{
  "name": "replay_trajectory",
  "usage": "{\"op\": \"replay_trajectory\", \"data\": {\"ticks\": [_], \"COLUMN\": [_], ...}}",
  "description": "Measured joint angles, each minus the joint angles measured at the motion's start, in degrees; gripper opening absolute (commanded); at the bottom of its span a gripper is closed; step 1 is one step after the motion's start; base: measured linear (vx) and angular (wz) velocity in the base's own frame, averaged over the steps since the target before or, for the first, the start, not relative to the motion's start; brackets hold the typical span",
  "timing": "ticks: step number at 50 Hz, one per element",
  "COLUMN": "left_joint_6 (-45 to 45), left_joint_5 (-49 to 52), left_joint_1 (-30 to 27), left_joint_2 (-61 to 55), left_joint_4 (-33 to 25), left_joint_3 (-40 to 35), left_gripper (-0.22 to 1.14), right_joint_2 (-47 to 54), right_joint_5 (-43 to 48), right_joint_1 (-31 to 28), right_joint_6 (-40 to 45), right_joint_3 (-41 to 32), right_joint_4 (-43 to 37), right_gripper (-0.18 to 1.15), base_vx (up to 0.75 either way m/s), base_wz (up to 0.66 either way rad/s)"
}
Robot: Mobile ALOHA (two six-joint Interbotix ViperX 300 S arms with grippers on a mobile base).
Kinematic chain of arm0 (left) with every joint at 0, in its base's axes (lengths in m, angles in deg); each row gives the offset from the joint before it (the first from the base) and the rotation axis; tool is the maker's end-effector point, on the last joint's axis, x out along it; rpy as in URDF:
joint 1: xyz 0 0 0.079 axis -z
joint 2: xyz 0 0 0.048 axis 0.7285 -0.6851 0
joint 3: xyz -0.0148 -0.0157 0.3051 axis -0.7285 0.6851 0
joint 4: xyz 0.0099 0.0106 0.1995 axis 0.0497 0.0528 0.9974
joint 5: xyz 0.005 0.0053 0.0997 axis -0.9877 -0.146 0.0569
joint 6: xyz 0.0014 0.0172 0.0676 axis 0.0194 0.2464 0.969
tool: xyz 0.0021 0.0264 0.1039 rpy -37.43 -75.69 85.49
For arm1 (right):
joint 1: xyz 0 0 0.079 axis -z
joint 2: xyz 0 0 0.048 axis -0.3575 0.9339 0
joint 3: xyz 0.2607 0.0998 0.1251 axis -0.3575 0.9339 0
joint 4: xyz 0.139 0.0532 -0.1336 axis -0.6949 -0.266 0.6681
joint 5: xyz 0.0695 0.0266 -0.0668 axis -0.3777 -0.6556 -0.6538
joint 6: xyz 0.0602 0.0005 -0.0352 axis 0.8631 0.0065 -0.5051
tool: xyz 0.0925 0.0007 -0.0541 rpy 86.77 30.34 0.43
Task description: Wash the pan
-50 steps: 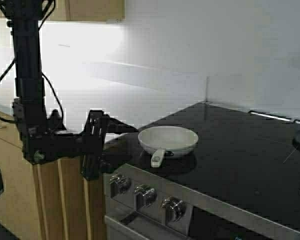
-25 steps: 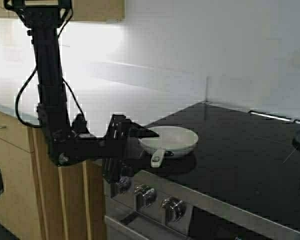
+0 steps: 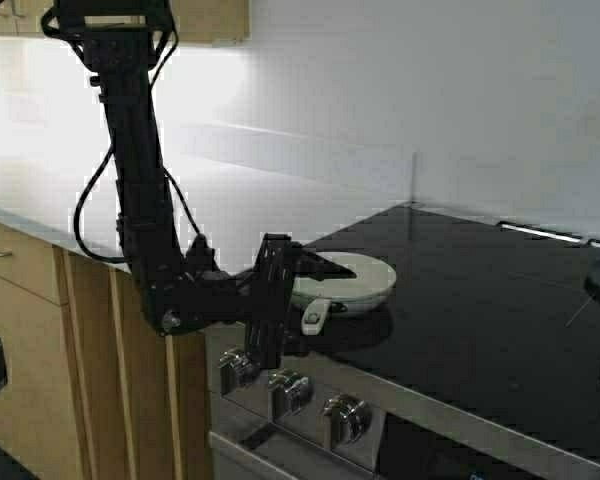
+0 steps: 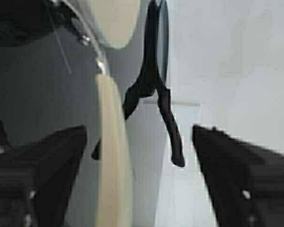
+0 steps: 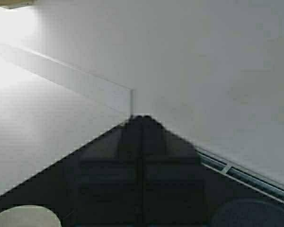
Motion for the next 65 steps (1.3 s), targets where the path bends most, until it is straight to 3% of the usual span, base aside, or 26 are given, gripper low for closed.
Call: {"op": "replay_trajectory", "data": {"ticks": [11,17,20,26,29,31,37,52,65], "left_joint_6": [-1.2,-1.4,-1.6,-2.4,-3.2,-3.4,-3.7,-3.7,-2.5], "left_joint_5": [0.0,-0.1,-0.2,-0.4,-0.8,-1.1,-1.8,-3.3,-7.1], "left_joint_1": [0.2,0.2,0.2,0.2,0.2,0.4,0.6,0.7,2.0], "left_joint_2": [-0.9,-1.0,-1.0,-1.1,-1.3,-1.3,-1.3,-1.4,0.4], "left_joint_4": [0.0,0.1,0.0,0.0,0.0,0.3,0.0,-0.3,-1.5], "left_joint_3": [-1.6,-1.9,-1.9,-2.2,-2.2,-2.2,-2.2,-1.7,4.0], "left_gripper": [0.98,0.84,0.68,0.07,-0.13,-0.12,0.08,0.03,0.03], "right_joint_2": [0.0,0.0,0.0,0.0,0.0,0.0,0.0,0.0,0.0], "right_joint_5": [0.0,0.0,0.0,0.0,0.0,0.0,0.0,0.0,0.0], "right_joint_1": [0.0,0.0,0.0,0.0,0.0,0.1,0.0,0.0,0.0], "right_joint_6": [0.0,0.0,0.0,0.0,0.0,0.0,0.0,0.0,0.2], "right_joint_3": [0.0,0.0,0.0,0.0,0.0,0.1,0.0,0.1,0.3], "right_joint_4": [0.0,0.0,0.0,0.0,0.0,0.0,0.0,0.0,0.0], "right_gripper": [0.06,0.06,0.06,0.06,0.06,0.06,0.06,0.06,0.06], "base_vx": [0.0,0.0,0.0,0.0,0.0,0.0,0.0,0.0,0.0], "base_wz": [0.0,0.0,0.0,0.0,0.0,0.0,0.0,0.0,0.05]}}
